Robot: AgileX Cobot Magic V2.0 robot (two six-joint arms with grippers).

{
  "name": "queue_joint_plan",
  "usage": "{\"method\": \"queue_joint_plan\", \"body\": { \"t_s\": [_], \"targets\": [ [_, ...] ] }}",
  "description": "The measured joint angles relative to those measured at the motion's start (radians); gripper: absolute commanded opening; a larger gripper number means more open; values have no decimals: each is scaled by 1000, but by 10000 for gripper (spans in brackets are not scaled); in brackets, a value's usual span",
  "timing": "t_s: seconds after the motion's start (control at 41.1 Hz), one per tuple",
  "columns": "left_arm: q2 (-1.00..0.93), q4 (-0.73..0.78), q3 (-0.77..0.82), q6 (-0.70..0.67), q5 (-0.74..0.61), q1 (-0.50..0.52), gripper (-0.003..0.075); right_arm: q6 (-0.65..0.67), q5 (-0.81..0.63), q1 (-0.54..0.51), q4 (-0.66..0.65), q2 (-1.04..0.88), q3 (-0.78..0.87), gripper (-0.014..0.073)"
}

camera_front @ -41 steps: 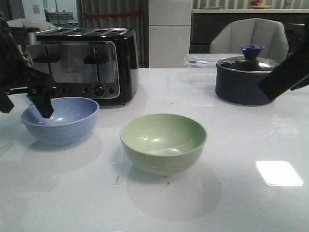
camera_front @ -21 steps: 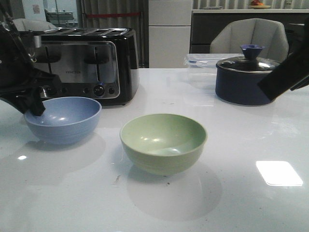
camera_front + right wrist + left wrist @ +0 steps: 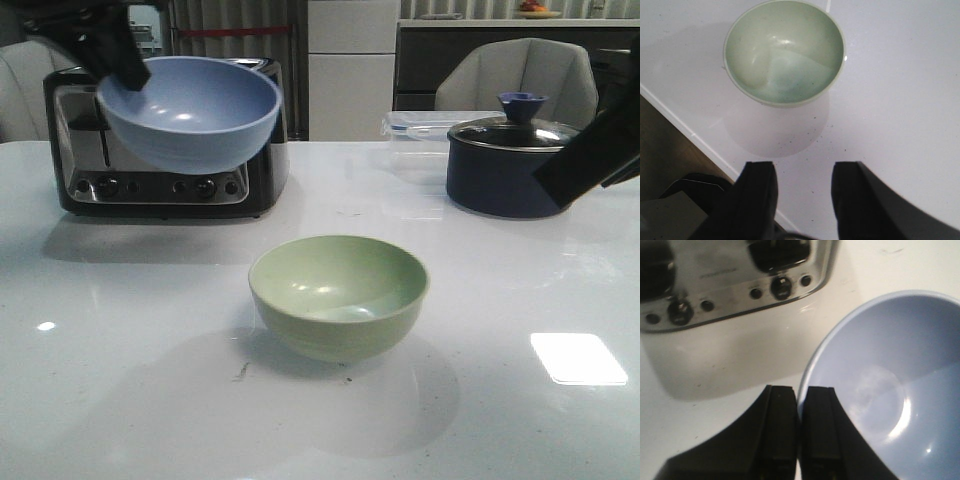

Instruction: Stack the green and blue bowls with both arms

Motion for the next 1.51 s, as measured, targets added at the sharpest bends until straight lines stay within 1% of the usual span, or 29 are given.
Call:
{"method": "queue_joint_plan", "body": {
  "t_s": [0.194, 0.34, 0.486, 0.754, 0.827, 0.972, 1.045, 1.143, 1.24, 1.386, 1.507],
  "targets": [
    [7, -3, -9, 0, 10, -149, 93, 0, 0, 0, 0, 0, 0, 393],
    [44, -6, -9, 0, 13, -216, 93, 0, 0, 0, 0, 0, 0, 393],
    [108, -18, -9, 0, 11, -239, 93, 0, 0, 0, 0, 0, 0, 393],
    [231, -61, -9, 0, 5, -239, 97, 0, 0, 0, 0, 0, 0, 393],
    [254, -63, -9, 0, 3, -239, 144, 0, 0, 0, 0, 0, 0, 393],
    [268, -78, -9, 0, -4, -239, 368, 0, 0, 0, 0, 0, 0, 393],
    [266, -81, -9, 0, -5, -239, 421, 0, 2, 0, 0, 0, 0, 393],
    [243, -54, -9, 0, -3, -239, 424, 0, 2, 0, 0, 0, 0, 393],
    [191, 5, -9, 0, 20, -239, 424, 0, 2, 0, 0, 0, 0, 393],
    [57, 60, -1, 0, 65, -239, 424, 0, 2, 0, 0, 0, 0, 393],
    [-82, 67, 61, 0, 64, -239, 424, 0, 2, 0, 0, 0, 0, 393]
  ]
}}
